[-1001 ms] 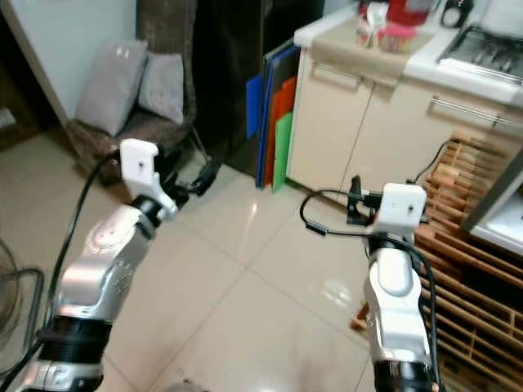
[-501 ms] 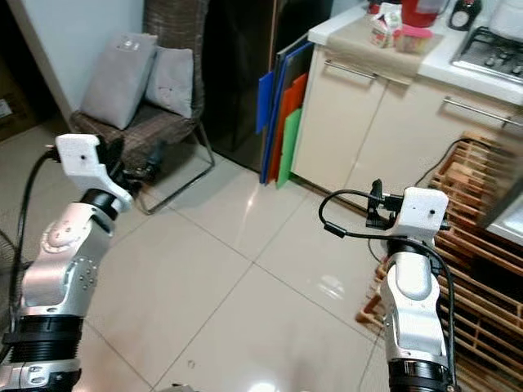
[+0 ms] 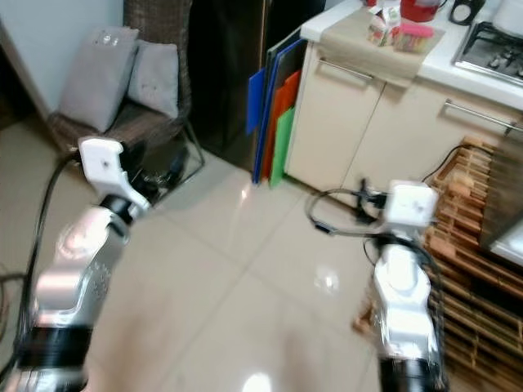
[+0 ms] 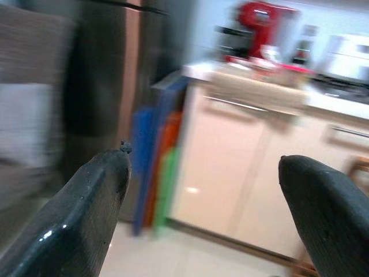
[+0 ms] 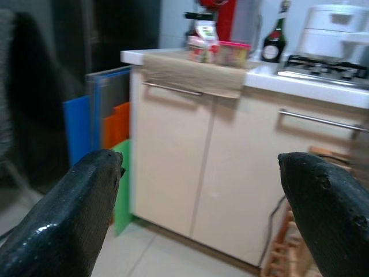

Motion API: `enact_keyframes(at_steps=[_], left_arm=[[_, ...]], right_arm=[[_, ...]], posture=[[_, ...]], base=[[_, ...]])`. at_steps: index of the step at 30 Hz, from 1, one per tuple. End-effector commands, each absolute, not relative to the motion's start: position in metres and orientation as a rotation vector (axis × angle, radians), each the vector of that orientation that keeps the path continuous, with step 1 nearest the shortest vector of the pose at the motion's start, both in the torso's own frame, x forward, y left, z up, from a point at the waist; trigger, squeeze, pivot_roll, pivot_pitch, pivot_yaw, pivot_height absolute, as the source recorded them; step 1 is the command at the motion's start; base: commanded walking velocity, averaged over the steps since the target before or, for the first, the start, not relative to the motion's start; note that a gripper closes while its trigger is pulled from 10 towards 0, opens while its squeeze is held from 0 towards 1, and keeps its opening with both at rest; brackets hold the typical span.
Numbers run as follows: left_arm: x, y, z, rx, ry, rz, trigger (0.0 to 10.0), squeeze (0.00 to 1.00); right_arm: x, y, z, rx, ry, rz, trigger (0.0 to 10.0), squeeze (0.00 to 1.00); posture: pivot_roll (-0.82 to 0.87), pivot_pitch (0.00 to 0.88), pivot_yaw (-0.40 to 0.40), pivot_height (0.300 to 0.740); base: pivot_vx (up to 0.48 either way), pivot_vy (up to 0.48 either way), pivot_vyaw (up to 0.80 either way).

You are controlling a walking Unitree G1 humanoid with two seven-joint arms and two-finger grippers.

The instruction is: Restocking fridge

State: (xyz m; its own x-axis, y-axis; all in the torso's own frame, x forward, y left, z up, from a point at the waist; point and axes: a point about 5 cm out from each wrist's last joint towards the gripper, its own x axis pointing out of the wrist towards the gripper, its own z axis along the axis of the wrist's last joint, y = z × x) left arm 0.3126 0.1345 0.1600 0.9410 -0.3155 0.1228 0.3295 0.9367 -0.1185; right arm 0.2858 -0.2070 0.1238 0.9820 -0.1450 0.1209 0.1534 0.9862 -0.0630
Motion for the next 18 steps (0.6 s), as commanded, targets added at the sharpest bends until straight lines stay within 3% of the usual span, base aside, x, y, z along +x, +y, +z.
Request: enact_keyframes(at_steps=[1,9,14,18], left_arm=[[0.312,0.118,0.154,-0.148,-0.064,-0.392,10.0,0.0],[0.306,0.098,0.146,-0.122,-0.036,-0.455,10.0,0.0],[0.313,0.093,0.159,-0.168,-0.046,-0.472,10.0,0.0],[0.313,0.097,0.159,-0.094,-0.048,-0.487,10.0,0.0]], right_arm=[[0.285,-0.21,0.13,-0.085,-0.14,-0.146,10.0,0.0],[0.301,-0.199,0.137,-0.055,-0.145,-0.076,10.0,0.0],[0.305,-0.189,0.126,-0.011,-0.105,-0.067,10.0,0.0],[0.31,-0.189,0.132,0.017,-0.134,-0.084,10.0,0.0]], posture=[[-0.05,0.0,0.011,0.732],[0.02,0.0,-0.049,0.732],[0.05,0.0,-0.045,0.732],[0.06,0.0,-0.025,0.732]], base=[[0.461,0.0,0.0],[0.462,0.0,0.0],[0.461,0.0,0.0],[0.464,0.0,0.0]])
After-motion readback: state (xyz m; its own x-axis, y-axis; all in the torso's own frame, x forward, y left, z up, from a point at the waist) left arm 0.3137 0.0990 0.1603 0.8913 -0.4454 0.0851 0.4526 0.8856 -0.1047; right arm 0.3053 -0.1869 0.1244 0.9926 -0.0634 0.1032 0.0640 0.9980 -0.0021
